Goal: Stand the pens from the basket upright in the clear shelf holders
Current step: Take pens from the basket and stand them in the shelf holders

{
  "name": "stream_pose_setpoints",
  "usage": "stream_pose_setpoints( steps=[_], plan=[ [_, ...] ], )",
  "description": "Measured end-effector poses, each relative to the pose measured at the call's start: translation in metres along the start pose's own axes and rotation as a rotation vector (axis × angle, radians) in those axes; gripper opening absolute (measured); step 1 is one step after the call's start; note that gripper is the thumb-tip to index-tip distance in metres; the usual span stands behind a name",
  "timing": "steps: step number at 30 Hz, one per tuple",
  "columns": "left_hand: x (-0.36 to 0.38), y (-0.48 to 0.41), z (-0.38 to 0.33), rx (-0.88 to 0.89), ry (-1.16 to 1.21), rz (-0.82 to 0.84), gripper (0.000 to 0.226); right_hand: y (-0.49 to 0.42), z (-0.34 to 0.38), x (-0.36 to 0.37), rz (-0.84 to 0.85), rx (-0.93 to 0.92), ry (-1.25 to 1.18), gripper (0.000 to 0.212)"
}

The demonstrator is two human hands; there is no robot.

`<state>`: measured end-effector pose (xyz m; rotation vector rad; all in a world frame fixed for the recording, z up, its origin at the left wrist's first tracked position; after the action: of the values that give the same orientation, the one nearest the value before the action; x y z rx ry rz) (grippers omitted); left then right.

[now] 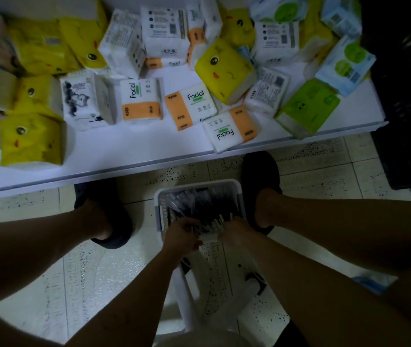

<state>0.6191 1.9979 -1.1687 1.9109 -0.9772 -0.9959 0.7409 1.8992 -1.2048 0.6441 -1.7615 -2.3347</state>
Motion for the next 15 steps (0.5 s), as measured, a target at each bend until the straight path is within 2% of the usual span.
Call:
stream_pose_setpoints(
  steps=[2,4,7,10,12,15],
  plan=[
    [0.0,0.004,-0.004,0.024,-0.026,0.014,0.032,-0.002,-0.001,0.0,0.003,0.003,-0.007,0.054],
    [-0.001,0.008,-0.008,0.049,-0.052,0.018,0.041,-0.007,-0.004,-0.003,-0.062,0.006,-0.109,0.034],
    [-0.003,0.013,-0.012,0.1,-0.1,0.046,0.068,-0.007,-0.009,-0.018,-0.251,0.06,-0.189,0.029],
    [0.001,0.018,-0.019,0.171,-0.16,0.087,0.089,-0.004,-0.011,-0.025,-0.314,0.103,-0.224,0.024],
    [0.002,0.019,-0.019,0.157,-0.172,0.096,0.086,-0.002,-0.014,-0.029,-0.357,0.128,-0.231,0.03],
    [0.001,0.021,-0.017,0.09,-0.173,0.104,0.058,0.002,-0.017,-0.032,-0.325,0.121,-0.243,0.037]
  ],
)
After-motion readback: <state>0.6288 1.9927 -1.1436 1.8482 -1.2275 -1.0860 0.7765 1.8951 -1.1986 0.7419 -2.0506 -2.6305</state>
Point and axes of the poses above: each hand's wrist, its own y-axis away from the middle knuckle, its own x-axis out of the palm, z = x × y, the point moved 7 cm from there along -y, towards the middle knuckle, and after that the axes turned 10 degrees about -y, right-handed, at the moved point
